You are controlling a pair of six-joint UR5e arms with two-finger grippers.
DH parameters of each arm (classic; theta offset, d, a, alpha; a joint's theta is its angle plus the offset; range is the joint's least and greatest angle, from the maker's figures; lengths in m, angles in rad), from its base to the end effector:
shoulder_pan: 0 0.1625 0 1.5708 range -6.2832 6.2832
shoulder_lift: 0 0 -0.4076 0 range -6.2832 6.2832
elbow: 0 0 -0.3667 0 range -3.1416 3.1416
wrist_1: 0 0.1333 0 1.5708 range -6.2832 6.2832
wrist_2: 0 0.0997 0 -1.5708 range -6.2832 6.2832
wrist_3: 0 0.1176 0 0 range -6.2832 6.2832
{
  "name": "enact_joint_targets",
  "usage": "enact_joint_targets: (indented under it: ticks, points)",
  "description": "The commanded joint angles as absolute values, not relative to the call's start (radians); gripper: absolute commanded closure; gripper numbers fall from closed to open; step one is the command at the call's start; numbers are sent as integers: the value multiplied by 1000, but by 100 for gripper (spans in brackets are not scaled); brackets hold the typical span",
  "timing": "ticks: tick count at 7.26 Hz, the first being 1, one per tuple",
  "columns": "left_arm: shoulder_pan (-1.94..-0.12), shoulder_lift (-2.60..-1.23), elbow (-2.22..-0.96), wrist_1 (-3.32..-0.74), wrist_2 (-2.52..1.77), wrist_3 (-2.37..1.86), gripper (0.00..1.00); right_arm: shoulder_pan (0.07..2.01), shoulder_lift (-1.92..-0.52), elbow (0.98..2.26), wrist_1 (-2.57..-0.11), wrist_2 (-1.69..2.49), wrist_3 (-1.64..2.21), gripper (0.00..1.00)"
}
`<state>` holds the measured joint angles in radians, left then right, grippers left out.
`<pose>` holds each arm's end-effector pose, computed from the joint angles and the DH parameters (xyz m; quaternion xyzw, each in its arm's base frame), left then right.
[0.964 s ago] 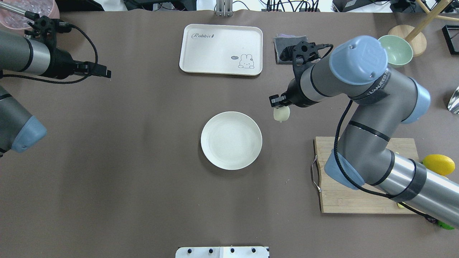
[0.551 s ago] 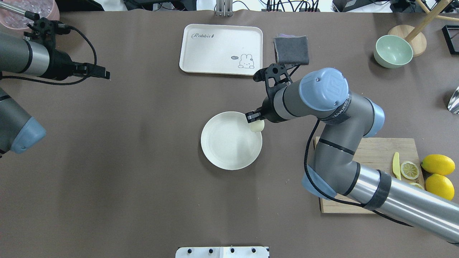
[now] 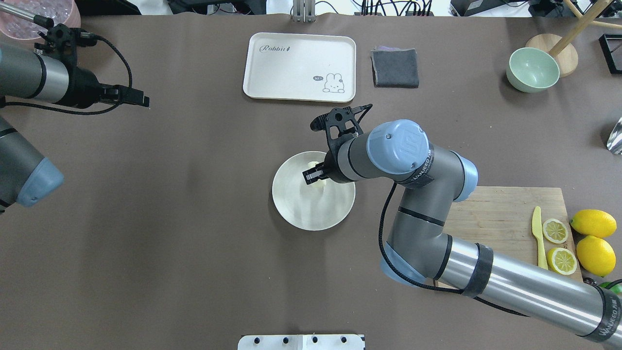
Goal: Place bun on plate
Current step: 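Carry the bun with the right gripper over the white plate and lower it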
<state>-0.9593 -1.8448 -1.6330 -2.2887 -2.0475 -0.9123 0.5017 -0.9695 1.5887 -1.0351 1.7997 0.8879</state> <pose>0.2775 -0.5340 0.3988 0.2128 0.4850 -0.0084 0.8482 -0.5399 -0.4177 0.2409 0.2234 -0.5034 -0.1374 0.8233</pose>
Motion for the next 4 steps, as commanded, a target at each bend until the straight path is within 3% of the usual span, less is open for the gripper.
enact_joint_targets:
  ticks: [1,4]
  points:
    - [-959,-1845,-1618,-2289,-2046,-908,2,488,-966,1601,-1034,1799,891,0]
    - [-1038,-1848,-1592,-2275,-2051,-855,2,602,-995,1618,-1043,1880,884,0]
